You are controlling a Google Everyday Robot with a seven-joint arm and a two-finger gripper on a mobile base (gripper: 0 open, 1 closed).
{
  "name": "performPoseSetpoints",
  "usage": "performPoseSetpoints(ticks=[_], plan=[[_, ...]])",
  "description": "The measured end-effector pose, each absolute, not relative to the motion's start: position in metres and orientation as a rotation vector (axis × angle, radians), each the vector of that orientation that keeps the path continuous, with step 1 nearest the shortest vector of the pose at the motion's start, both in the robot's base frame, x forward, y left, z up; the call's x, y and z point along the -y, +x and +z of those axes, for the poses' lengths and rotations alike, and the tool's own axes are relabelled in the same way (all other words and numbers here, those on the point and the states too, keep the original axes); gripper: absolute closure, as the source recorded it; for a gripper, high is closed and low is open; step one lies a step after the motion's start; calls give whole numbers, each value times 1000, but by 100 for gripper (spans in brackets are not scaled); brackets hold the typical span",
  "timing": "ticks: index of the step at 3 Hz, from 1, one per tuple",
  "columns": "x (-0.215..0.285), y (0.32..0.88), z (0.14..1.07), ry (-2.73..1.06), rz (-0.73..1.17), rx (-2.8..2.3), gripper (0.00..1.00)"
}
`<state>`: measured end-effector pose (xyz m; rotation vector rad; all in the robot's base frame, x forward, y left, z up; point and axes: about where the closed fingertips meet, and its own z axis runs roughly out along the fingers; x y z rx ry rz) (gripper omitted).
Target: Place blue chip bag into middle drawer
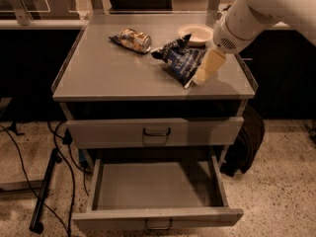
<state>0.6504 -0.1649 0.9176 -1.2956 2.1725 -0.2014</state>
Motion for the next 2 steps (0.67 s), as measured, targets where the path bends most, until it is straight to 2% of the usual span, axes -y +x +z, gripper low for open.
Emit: performPoseSetpoints(ticks=[2], plan=[[153,698,900,-1198,-138,-2164,0]])
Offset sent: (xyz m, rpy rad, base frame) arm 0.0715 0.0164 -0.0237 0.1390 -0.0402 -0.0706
